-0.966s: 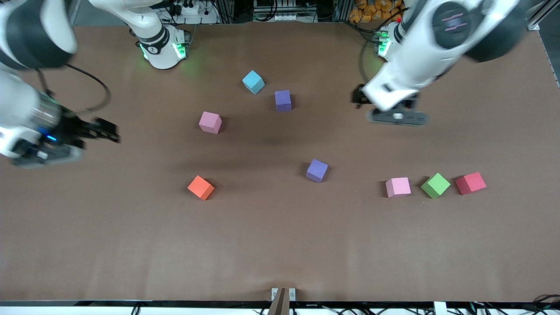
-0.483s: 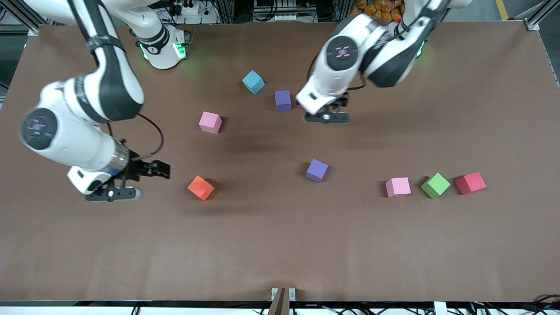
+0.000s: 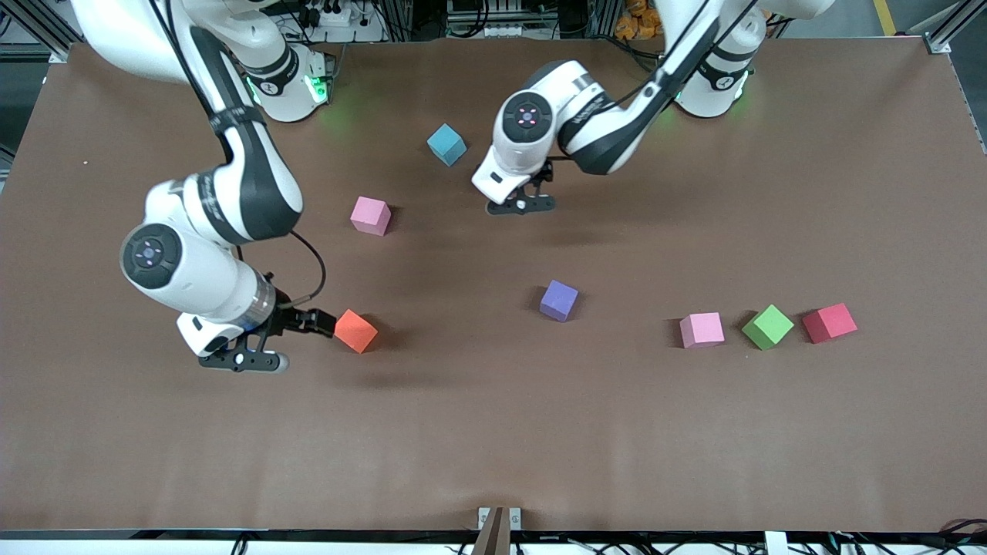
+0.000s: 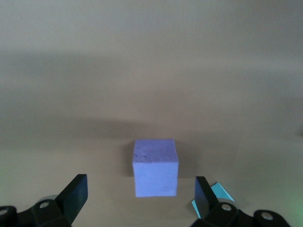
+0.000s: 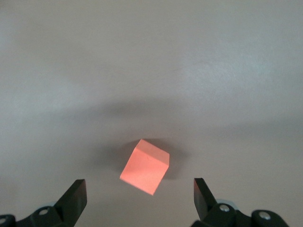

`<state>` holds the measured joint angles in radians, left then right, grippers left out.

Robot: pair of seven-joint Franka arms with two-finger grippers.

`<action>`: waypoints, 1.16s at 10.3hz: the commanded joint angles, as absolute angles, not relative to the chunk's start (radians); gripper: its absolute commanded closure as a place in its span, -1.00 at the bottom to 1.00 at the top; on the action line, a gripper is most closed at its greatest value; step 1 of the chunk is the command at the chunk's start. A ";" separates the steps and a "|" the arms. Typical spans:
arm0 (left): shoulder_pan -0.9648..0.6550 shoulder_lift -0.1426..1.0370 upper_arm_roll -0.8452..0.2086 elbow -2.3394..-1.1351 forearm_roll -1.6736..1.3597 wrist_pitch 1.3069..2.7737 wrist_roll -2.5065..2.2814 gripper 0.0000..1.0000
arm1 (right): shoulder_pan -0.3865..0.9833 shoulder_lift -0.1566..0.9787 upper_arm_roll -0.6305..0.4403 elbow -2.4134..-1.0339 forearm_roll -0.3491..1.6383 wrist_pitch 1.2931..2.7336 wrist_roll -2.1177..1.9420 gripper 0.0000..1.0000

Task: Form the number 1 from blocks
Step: 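Grasp the orange cube with the right gripper while the left grasps purple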

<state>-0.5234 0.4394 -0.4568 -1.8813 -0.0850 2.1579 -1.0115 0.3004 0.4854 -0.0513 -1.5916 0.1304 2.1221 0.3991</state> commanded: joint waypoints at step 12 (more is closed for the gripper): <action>-0.604 0.526 -0.476 -2.045 -0.019 2.430 -1.086 -1.00 | 0.362 0.630 -0.072 -1.608 0.124 2.178 0.899 -1.00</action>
